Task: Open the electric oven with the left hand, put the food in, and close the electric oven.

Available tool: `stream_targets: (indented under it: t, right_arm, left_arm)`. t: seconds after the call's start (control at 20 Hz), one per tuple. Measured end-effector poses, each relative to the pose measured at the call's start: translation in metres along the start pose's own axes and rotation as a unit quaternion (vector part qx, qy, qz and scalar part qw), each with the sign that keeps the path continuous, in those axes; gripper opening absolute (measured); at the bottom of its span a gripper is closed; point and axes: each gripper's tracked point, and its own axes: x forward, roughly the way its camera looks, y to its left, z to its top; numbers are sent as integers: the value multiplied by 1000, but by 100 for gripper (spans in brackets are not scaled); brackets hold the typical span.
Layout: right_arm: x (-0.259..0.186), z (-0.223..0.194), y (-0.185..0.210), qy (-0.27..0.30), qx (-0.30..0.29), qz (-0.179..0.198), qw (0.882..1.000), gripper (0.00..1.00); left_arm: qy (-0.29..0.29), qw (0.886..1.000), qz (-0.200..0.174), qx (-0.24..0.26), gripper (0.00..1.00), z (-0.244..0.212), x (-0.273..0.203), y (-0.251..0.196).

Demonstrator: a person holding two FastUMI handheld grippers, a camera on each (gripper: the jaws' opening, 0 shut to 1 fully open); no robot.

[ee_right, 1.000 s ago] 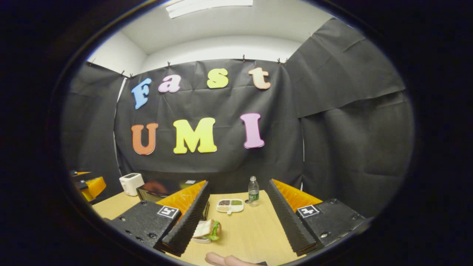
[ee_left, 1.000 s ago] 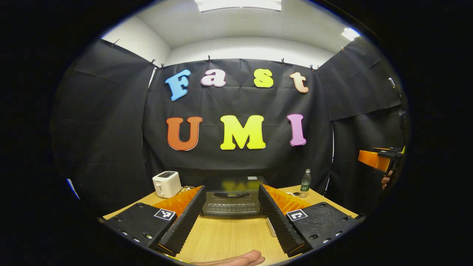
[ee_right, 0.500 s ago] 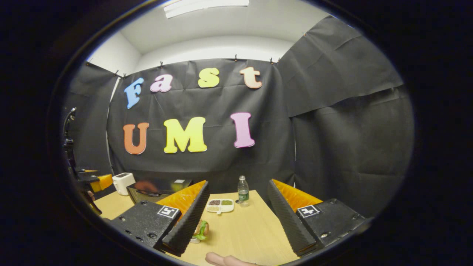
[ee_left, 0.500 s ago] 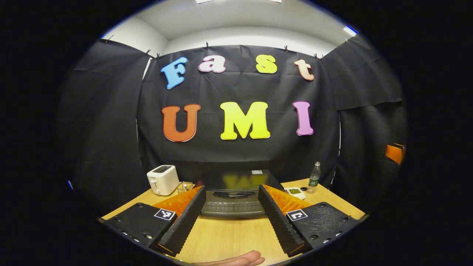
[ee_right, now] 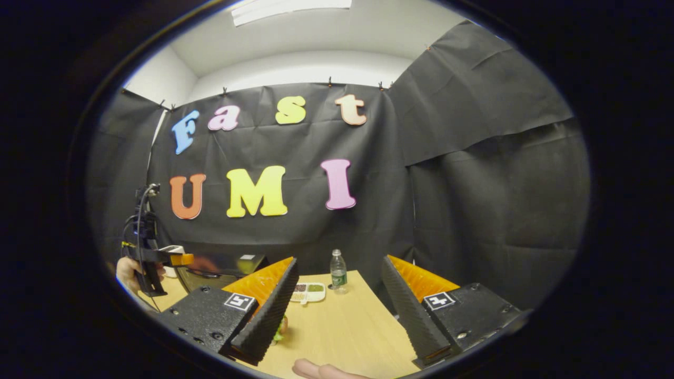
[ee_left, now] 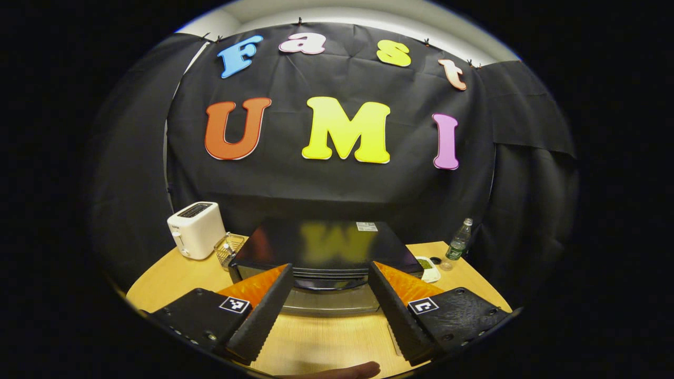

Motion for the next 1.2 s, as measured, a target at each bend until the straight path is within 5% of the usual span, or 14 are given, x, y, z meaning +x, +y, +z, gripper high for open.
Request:
stream_targets:
  t: [0.2, 0.4, 1.2]
  right_arm:
    - [-4, 2, -5, -7, -5, -4, 1000, 99]
    - [-8, -1, 16, -2, 1, 39, 999, 99]
    - [-14, -18, 24, 14, 0, 49, 999, 99]
  left_arm:
    - [51, 999, 7, 3, 93, -32, 43, 6]
    - [66, 997, 17, 19, 95, -42, 60, 9]
    - [118, 992, 18, 31, 98, -77, 18, 3]
